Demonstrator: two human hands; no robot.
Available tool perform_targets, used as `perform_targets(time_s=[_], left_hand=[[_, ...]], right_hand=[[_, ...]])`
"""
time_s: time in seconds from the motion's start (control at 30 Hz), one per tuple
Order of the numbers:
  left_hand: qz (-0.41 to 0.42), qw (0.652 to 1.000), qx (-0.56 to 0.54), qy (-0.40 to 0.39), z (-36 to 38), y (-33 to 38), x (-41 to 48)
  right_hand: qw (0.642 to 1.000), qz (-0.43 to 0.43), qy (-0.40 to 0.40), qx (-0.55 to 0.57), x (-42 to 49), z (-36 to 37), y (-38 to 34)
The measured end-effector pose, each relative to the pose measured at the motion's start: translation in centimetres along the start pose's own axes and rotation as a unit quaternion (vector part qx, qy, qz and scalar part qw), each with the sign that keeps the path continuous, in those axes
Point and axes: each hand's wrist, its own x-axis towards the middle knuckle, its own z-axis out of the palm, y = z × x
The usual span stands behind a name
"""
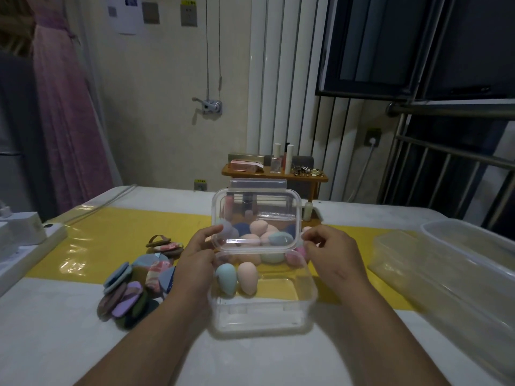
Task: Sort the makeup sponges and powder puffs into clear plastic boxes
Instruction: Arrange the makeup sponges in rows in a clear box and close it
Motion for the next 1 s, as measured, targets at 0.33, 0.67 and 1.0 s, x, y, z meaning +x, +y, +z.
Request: perform_targets(time_s=[0.33,0.67,1.0], left_hand=[[-0.004,1.000,-0.008,0.001,0.0,-0.1,-0.1],[-0.007,1.000,0.011,0.001,-0.1,0.1,-0.4],[-0.012,1.000,-0.007,0.005,0.2,0.3,-0.7]], right_hand=[[0.987,0.047,-0.050,-0.147,1.4,2.2,5.0],[0.951,0.118,0.009,-0.285,1.2,1.6,5.0],[0.994,0.055,0.086,-0.038,0.3,0.2,1.7]])
